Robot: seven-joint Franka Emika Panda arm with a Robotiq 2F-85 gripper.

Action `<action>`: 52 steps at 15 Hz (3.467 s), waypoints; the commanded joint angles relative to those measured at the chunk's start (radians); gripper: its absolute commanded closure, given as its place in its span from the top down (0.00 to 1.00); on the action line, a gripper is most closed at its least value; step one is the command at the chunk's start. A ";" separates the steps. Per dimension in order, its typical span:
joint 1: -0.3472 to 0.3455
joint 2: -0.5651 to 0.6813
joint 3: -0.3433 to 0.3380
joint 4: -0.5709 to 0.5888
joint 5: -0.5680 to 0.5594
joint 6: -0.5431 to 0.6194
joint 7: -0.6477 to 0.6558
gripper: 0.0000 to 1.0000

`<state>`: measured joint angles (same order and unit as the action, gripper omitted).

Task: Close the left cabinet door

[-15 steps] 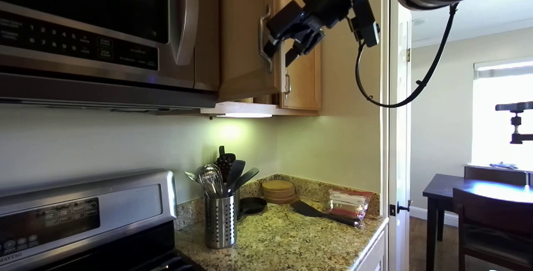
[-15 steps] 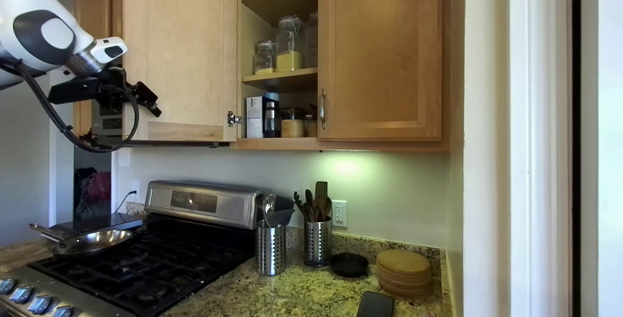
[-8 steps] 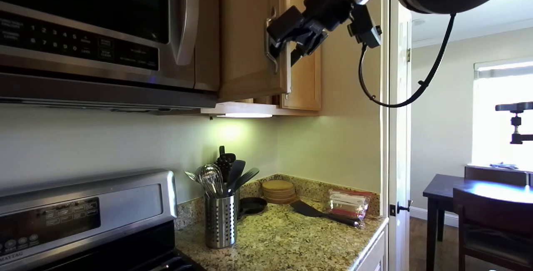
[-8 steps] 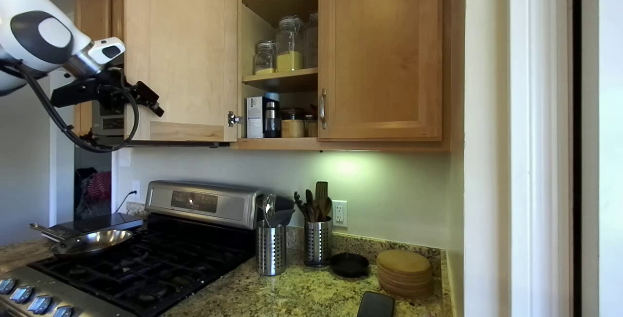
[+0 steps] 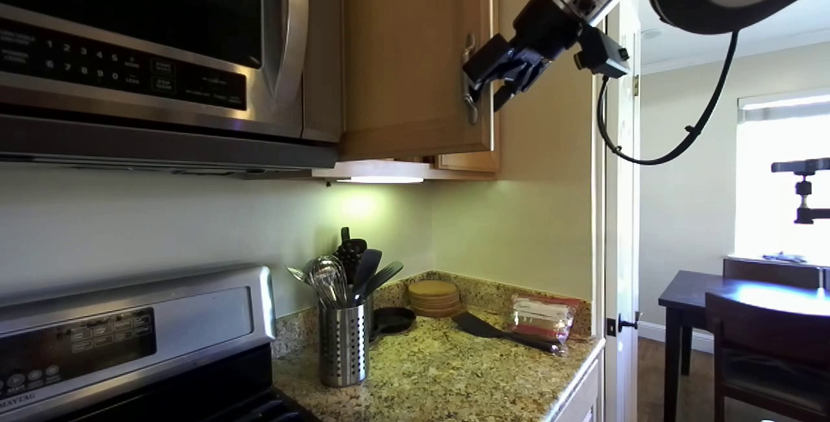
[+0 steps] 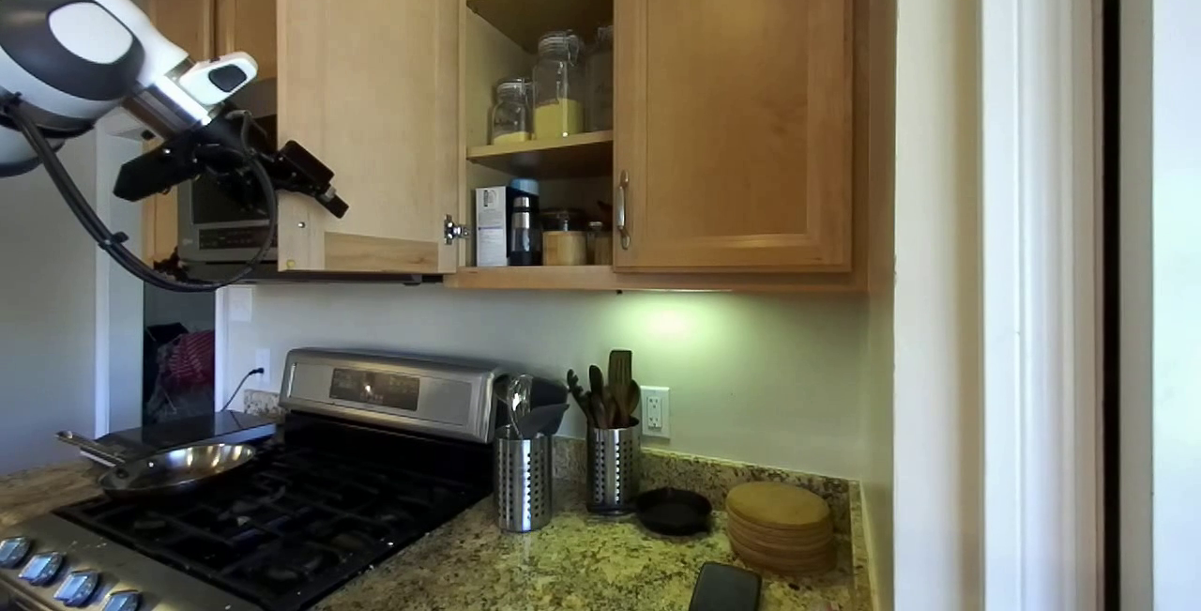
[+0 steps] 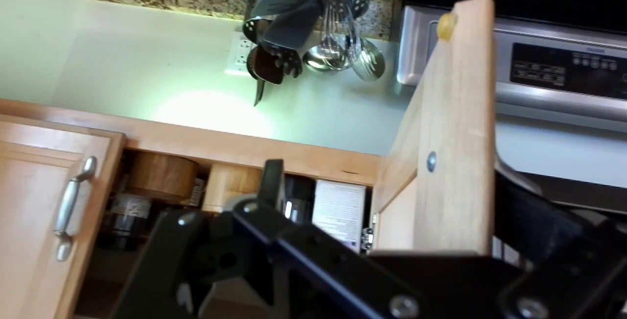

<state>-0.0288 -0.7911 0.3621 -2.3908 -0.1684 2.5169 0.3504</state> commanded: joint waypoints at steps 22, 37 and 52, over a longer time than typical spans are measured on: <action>0.130 0.092 -0.505 0.142 0.103 -0.619 -0.802 1.00; 0.205 0.017 -0.359 0.049 0.319 -0.610 -0.685 0.14; 0.141 -0.037 -0.212 -0.093 0.256 -0.019 -0.348 0.05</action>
<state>0.1546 -0.8053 0.1176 -2.4350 0.1326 2.4059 -0.0562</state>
